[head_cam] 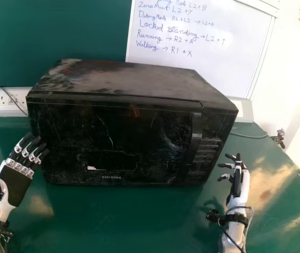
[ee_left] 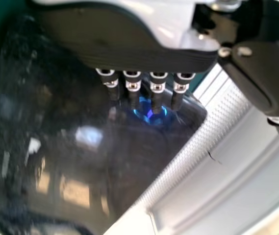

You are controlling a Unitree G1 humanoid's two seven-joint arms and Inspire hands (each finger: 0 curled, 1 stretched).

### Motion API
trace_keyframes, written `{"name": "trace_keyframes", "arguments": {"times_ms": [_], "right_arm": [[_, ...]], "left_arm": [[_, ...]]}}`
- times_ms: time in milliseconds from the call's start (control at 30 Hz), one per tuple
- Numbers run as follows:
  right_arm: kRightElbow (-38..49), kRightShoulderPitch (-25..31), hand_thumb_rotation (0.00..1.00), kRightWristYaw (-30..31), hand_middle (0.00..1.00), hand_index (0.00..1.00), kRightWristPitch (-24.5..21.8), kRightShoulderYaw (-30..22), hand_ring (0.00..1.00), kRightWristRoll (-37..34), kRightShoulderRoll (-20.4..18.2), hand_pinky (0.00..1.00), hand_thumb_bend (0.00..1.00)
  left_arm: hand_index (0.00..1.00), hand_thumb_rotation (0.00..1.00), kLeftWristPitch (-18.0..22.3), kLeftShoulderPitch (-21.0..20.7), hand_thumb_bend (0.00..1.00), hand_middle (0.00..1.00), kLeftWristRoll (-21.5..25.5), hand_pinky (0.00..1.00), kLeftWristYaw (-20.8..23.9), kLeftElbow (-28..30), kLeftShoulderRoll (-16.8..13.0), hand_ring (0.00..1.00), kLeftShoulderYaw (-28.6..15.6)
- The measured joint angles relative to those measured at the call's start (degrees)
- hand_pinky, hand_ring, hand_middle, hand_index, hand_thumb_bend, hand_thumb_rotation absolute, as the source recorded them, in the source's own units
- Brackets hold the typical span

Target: Put biscuit inside oven

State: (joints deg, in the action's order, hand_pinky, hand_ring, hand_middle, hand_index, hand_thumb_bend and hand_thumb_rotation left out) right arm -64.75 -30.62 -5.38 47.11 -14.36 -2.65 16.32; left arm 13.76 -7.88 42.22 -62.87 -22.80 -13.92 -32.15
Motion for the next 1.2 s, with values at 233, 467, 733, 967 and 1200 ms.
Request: {"name": "trace_keyframes", "arguments": {"times_ms": [233, 467, 733, 967, 1200], "right_arm": [[0.0, 0.0, 0.95, -0.2, 0.41, 0.64, 0.0, 0.0, 0.31, 0.1, 0.0, 0.22, 0.72], [0.0, 0.0, 0.95, -0.3, 0.41, 0.64, 0.0, 0.0, 0.3, 0.1, -0.1, 0.21, 0.74], [0.0, 0.0, 0.95, -0.2, 0.41, 0.64, 0.0, 0.1, 0.3, 0.1, -0.1, 0.21, 0.71], [0.0, -0.1, 0.95, -1.0, 0.41, 0.64, 0.0, 0.3, 0.3, 0.4, -0.2, 0.22, 0.7], [-0.2, -0.4, 0.94, -0.7, 0.41, 0.64, 0.0, 0.2, 0.3, 0.2, -0.4, 0.21, 0.7]], "left_arm": [[1.0, 0.0, 1.0, 1.2, 0.0, 1.0, -1.9, 0.22, 5.7, 2.4, 0.6, 0.71, 1.3], [1.0, 0.0, 1.6, 1.8, 0.0, 1.0, -2.8, 0.26, 8.5, 3.0, 0.9, 0.78, 2.2], [1.0, 0.0, 1.8, 1.8, 0.0, 1.0, -2.8, 0.31, 9.1, 3.0, 0.9, 0.81, 2.3], [0.95, 0.0, 2.3, 0.7, 0.05, 0.89, -2.7, 0.31, 8.8, -0.1, -0.6, 0.68, 1.5], [0.85, 0.0, 5.4, -2.9, 0.06, 0.64, -2.2, 0.19, 12.3, -7.0, -2.3, 0.42, -2.7]]}}
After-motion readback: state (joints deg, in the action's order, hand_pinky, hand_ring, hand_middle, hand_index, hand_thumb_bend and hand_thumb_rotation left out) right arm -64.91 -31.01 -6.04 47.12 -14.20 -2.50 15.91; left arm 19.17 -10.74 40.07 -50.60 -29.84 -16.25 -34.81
